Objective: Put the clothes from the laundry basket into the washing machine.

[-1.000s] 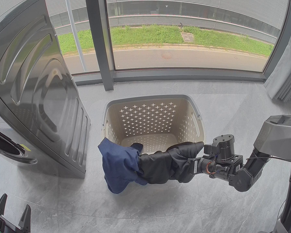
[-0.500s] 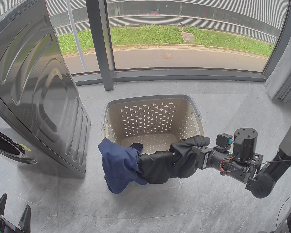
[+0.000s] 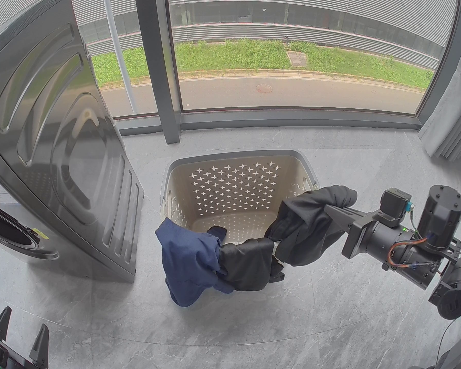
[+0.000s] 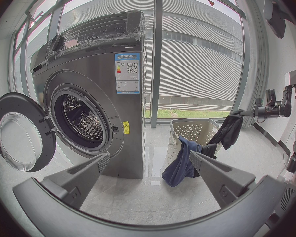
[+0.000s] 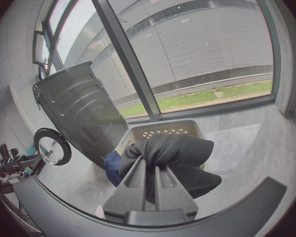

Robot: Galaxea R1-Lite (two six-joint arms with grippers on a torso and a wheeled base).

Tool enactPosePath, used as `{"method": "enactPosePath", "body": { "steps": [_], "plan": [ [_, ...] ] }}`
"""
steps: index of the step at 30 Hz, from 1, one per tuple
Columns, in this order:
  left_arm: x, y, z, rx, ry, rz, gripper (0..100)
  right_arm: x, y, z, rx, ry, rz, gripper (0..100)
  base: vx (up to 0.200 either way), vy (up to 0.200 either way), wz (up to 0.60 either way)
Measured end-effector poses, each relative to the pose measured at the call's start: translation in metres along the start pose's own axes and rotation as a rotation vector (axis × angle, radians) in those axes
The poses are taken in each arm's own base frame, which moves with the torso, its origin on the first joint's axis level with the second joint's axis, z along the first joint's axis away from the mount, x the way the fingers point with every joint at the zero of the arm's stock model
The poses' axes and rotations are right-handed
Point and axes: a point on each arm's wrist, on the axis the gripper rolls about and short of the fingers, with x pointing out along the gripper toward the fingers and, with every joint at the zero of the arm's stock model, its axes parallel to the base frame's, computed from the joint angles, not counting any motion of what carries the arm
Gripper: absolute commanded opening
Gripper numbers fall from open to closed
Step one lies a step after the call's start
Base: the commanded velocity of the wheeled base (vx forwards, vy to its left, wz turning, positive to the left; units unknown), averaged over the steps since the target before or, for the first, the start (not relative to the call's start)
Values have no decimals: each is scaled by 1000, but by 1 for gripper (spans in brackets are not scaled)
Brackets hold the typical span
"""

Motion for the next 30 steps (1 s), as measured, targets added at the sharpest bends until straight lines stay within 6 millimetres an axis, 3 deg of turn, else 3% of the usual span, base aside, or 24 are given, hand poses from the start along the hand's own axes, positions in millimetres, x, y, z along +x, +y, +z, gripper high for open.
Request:
{"method": "enactPosePath", "body": {
  "steps": [6,9,15,24,30],
  "plan": [
    [0,0,0,0,0,0,100,-18,13,19,-48,-82,58,0,0,0,0],
    [0,0,0,0,0,0,100,-25,15,25,-53,-108,66,0,-200,0,0],
    [0,0,0,0,1,-2,100,-31,17,26,-52,-118,76,0,-200,0,0],
    [0,0,0,1,0,-2,100,-34,19,26,-51,-116,89,0,0,0,0],
    [0,0,0,1,0,-3,100,-35,20,25,-49,-114,93,0,0,200,0]
  ]
}}
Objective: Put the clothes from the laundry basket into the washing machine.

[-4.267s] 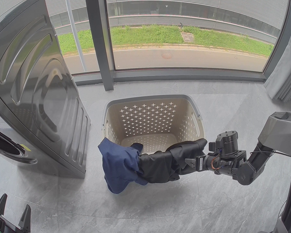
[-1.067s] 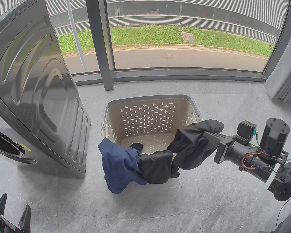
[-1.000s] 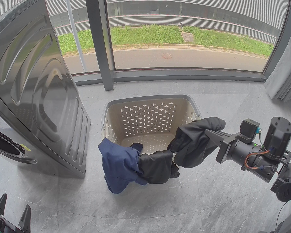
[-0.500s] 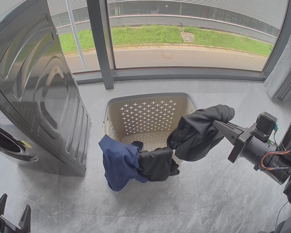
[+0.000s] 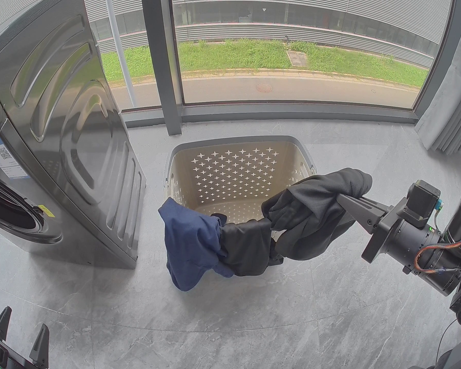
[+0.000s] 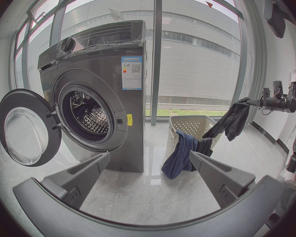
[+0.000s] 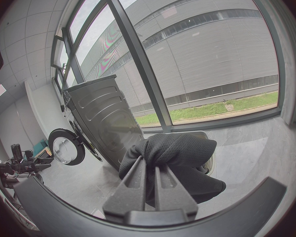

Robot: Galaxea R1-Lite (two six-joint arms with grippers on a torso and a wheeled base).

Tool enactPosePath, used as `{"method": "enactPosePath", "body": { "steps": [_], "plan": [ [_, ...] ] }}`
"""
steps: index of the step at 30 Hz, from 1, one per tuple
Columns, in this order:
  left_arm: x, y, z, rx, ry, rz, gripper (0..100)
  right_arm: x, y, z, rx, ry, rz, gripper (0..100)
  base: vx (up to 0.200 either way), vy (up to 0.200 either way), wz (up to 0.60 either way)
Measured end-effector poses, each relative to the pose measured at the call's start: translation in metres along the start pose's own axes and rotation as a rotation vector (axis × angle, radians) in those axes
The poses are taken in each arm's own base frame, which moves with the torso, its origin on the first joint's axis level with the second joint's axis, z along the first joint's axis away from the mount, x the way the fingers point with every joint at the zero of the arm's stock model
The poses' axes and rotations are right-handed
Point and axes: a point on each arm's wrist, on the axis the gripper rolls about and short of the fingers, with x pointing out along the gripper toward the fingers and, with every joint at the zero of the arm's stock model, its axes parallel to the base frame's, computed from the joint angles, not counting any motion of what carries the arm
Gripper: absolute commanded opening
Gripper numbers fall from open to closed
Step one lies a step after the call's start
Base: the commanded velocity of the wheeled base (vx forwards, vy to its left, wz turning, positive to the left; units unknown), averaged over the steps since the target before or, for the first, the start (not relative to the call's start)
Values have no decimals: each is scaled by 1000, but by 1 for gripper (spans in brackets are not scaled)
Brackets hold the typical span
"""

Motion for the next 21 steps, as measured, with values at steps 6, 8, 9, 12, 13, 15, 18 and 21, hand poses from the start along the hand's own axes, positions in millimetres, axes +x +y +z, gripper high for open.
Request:
{"method": "enactPosePath", "body": {
  "steps": [6,8,9,12,13,15,18,21],
  "plan": [
    [0,0,0,0,0,0,100,1,2,-1,5,-1,9,0,0,200,0],
    [0,0,0,0,1,1,100,1,2,-1,7,1,12,0,0,200,0],
    [0,0,0,0,0,0,100,1,3,-2,7,2,13,0,0,200,0],
    [0,0,0,-1,0,0,100,2,3,-3,9,6,16,0,0,200,0],
    [0,0,0,-1,0,0,100,2,3,-3,9,8,16,0,0,200,0],
    [0,0,0,-1,0,1,100,1,4,-4,9,11,19,0,0,200,0],
    [0,0,0,-1,1,0,100,2,4,-4,9,12,18,0,0,200,0],
    [0,0,0,0,1,1,100,2,4,-5,9,13,18,0,0,200,0]
  ]
}}
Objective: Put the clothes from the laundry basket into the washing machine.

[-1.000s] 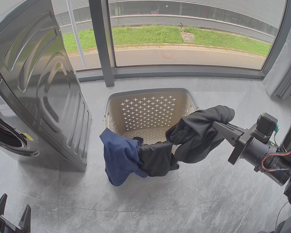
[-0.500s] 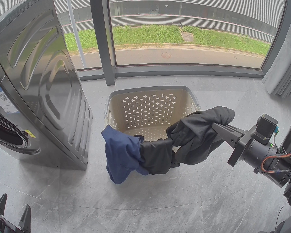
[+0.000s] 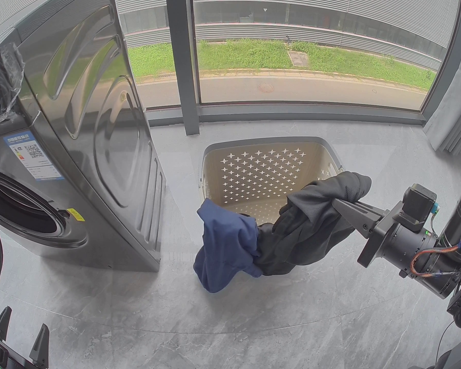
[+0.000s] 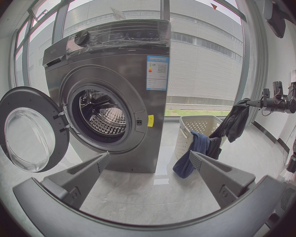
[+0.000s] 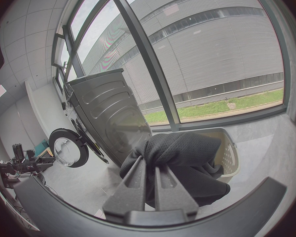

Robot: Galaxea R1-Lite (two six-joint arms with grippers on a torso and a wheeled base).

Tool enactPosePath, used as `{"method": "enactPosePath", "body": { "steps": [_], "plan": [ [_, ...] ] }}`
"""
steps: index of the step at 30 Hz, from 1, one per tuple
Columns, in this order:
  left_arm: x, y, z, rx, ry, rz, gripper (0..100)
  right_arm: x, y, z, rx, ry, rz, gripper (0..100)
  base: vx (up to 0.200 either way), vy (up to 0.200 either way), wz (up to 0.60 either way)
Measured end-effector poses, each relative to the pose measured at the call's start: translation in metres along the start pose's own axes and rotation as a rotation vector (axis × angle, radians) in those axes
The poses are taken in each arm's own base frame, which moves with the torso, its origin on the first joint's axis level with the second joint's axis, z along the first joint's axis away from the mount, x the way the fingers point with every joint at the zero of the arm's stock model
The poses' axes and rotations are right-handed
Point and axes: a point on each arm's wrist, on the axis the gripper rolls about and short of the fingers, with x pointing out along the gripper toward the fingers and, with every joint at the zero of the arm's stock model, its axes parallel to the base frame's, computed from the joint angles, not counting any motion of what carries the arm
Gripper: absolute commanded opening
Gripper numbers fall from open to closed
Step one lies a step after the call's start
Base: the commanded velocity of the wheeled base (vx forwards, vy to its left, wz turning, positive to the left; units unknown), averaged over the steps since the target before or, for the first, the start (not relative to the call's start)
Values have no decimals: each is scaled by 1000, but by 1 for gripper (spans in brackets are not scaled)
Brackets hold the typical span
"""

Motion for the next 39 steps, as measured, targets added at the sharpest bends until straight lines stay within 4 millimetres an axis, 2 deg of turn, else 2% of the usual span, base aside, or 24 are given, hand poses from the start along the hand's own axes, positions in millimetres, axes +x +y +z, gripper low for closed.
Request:
{"method": "enactPosePath", "body": {
  "steps": [24,29,39],
  "plan": [
    [0,0,0,0,2,0,100,1,4,2,3,-9,28,0,0,200,0],
    [0,0,0,0,0,0,100,2,4,3,4,-12,27,0,0,0,0],
    [0,0,0,0,0,0,100,3,4,3,4,-16,20,0,-200,0,0]
  ]
}}
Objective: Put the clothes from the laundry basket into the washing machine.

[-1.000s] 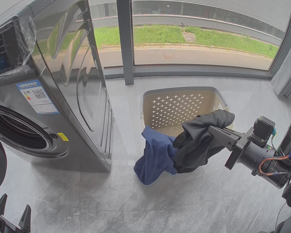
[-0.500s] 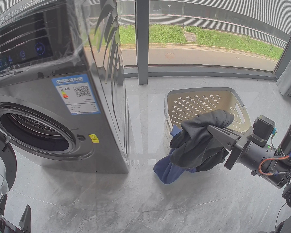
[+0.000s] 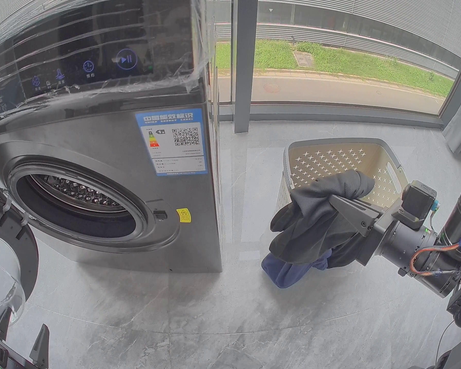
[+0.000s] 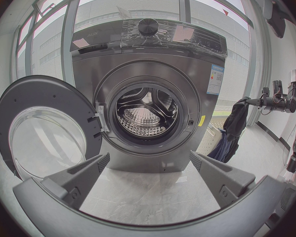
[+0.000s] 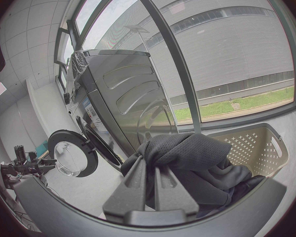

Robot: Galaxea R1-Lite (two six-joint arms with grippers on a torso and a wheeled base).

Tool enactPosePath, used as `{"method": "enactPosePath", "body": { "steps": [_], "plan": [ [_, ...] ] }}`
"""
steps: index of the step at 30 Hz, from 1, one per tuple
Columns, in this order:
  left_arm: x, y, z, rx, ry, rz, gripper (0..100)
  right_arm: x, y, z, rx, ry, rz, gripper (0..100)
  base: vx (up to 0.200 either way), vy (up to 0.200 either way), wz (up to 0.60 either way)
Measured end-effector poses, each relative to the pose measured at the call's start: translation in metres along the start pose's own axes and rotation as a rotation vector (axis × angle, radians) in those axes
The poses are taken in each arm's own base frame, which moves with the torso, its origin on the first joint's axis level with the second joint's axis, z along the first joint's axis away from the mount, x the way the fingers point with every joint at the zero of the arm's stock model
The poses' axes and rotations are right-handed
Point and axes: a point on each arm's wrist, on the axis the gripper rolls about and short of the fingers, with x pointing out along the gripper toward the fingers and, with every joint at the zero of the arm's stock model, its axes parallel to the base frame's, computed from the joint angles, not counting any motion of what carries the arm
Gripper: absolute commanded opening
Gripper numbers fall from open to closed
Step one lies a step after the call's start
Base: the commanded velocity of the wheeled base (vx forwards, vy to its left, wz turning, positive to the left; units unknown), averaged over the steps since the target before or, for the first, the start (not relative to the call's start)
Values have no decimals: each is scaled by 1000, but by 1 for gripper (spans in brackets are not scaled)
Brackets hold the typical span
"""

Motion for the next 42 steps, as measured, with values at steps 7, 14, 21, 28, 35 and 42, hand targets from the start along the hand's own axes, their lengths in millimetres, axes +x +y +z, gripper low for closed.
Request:
{"method": "enactPosePath", "body": {
  "steps": [7,14,21,28,35,42],
  "plan": [
    [0,0,0,0,0,1,100,0,-1,0,0,1,-3,0,-171,0,0],
    [0,0,0,1,-1,0,100,1,-1,-1,1,6,-4,0,0,0,0],
    [0,0,0,1,0,0,100,1,-1,-3,0,11,-5,0,0,171,0],
    [0,0,0,1,0,0,100,1,-1,-3,1,11,-6,0,0,200,0],
    [0,0,0,1,0,-1,100,1,-1,-3,0,12,-6,0,0,200,0],
    [0,0,0,1,0,-1,100,1,-1,-3,2,11,-4,0,0,200,0]
  ]
}}
